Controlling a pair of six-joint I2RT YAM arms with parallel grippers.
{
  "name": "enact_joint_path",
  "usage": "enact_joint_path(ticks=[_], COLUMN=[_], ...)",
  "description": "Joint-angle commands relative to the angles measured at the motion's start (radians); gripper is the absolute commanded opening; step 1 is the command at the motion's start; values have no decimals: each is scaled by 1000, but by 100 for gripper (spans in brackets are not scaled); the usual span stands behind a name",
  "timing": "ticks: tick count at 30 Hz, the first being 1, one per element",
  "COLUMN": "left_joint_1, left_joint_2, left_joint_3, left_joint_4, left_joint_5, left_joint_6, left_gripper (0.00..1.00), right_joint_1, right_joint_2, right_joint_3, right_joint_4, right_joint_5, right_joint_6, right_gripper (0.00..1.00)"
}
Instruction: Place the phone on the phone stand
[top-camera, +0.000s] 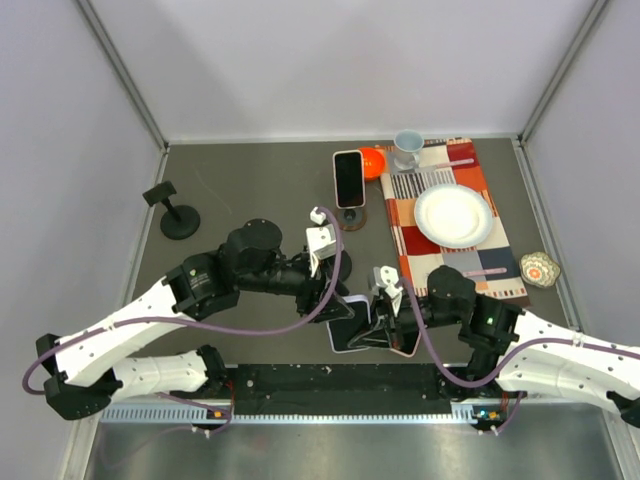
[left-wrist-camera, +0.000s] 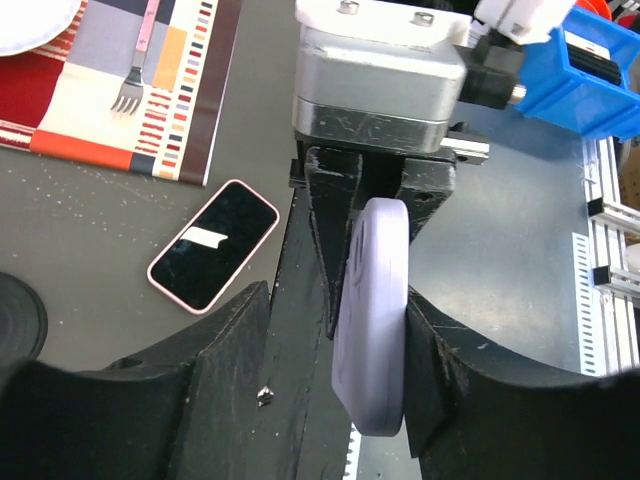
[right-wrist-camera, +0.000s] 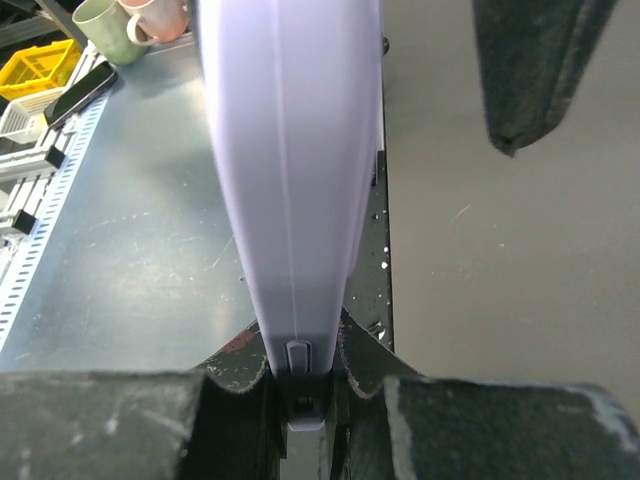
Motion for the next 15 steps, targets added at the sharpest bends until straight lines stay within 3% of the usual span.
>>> enact_joint_path(ticks=[1,4,10,13,15], left_joint_1=[2,2,2,2,2], left_joint_2=[-16,-13,-32,-43,-45], left_joint_3=[35,32,-3,-9,-6], left_joint_4=[24,32,107,131,132], left_joint_5=[2,34,135,151,167], left_joint_6=[25,24,-2,-10,-6], left_gripper=[54,38,47,42,33], right_joint_1=[-3,-3,-3,-2,-2], right_joint_2=[-22,-8,3,24,35], right_joint_3=[80,83,91,108,114], right_joint_4=[93,106,161,153,152], right_joint_5=[-27,-32,-50,-63,-70], right_joint_6=[-17,-17,-11,-17,-20], right_gripper=[0,0,0,0,0])
